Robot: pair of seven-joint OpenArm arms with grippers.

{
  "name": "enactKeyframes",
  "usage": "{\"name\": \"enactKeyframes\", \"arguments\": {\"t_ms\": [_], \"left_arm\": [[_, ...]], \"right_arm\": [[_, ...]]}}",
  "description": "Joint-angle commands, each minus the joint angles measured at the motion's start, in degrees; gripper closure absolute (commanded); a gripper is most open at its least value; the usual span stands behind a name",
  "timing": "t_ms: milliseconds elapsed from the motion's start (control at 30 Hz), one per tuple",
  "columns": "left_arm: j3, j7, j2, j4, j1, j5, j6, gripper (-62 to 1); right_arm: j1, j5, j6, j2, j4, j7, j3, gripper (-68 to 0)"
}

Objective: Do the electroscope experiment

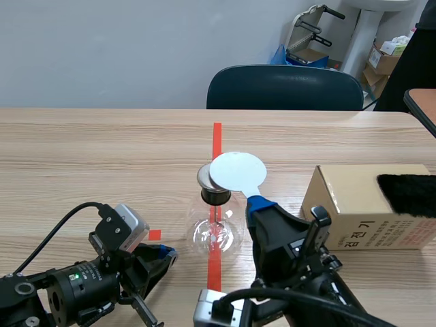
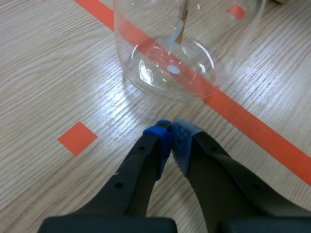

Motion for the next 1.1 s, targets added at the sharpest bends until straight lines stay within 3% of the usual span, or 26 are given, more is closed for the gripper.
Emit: {"name": "enactKeyframes", "arguments": {"t_ms": [0, 533, 1067], "left_arm": [[-0.5, -0.9, 0.0, 0.7, 0.5, 0.3, 0.1, -2.7], [-0.5, -0.9, 0.0, 0.7, 0.6, 0.3, 0.1, -2.7], [-0.5, -0.9, 0.0, 0.7, 0.6, 0.3, 0.1, -2.7]], "right_arm": [[0.7, -0.1, -0.6, 0.8, 0.9, -1.4, 0.3, -1.0], [0.7, -0.1, -0.6, 0.8, 0.9, -20.6, 0.3, -1.0], [0.7, -0.1, -0.6, 0.8, 0.9, -22.6, 0.3, -1.0]]}}
